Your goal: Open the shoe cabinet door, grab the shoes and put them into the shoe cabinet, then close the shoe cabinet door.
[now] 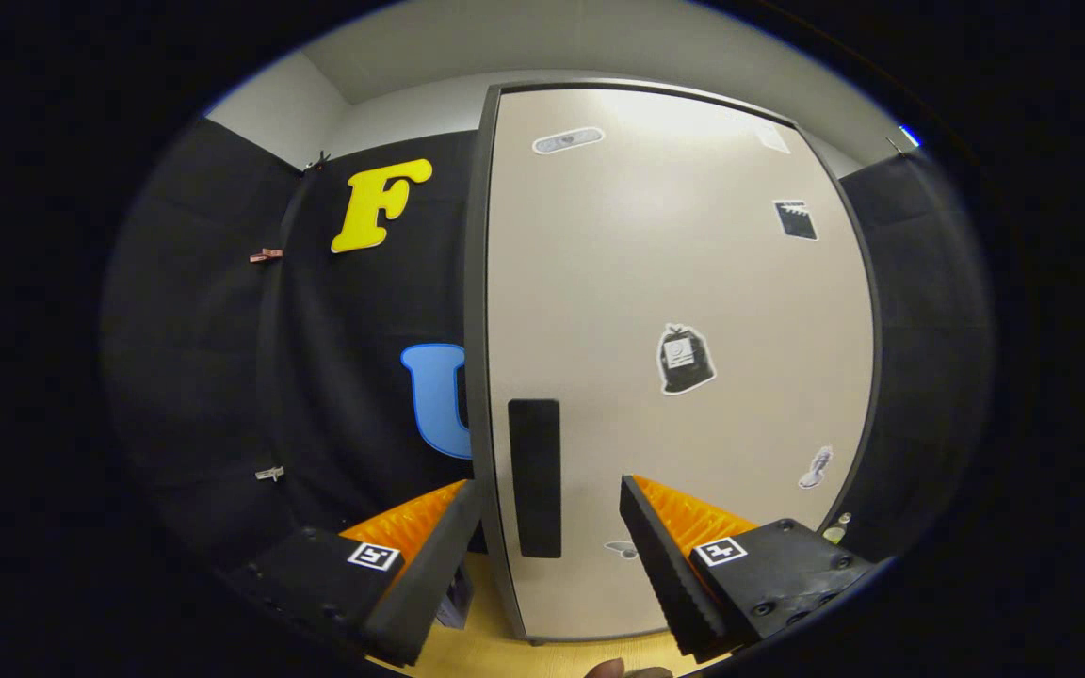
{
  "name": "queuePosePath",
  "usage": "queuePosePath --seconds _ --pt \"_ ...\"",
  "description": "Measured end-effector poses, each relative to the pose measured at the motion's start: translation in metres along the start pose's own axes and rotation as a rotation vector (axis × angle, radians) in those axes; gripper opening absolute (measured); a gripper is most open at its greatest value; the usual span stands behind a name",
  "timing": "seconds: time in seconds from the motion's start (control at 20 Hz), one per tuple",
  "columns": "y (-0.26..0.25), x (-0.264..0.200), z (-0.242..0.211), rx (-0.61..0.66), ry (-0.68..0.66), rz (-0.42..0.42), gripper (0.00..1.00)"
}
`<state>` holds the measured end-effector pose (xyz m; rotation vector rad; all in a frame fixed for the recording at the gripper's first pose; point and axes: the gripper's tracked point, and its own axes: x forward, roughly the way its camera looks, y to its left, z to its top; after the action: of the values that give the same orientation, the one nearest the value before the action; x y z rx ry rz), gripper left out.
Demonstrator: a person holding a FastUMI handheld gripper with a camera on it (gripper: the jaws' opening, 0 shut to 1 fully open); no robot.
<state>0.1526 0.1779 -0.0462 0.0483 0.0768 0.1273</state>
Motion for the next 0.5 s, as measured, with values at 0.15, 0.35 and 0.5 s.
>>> queuePosePath --seconds 0.15,0.35,0.5 --pt "0.003 0.021 -0.011 -0.006 0.019 -0.017 0.94" --pt "0.001 0.037 -0.019 0.021 0.031 -0.047 0.54" --pt "0.0 0.035 -0.017 0.049 0.032 -0.06 0.38"
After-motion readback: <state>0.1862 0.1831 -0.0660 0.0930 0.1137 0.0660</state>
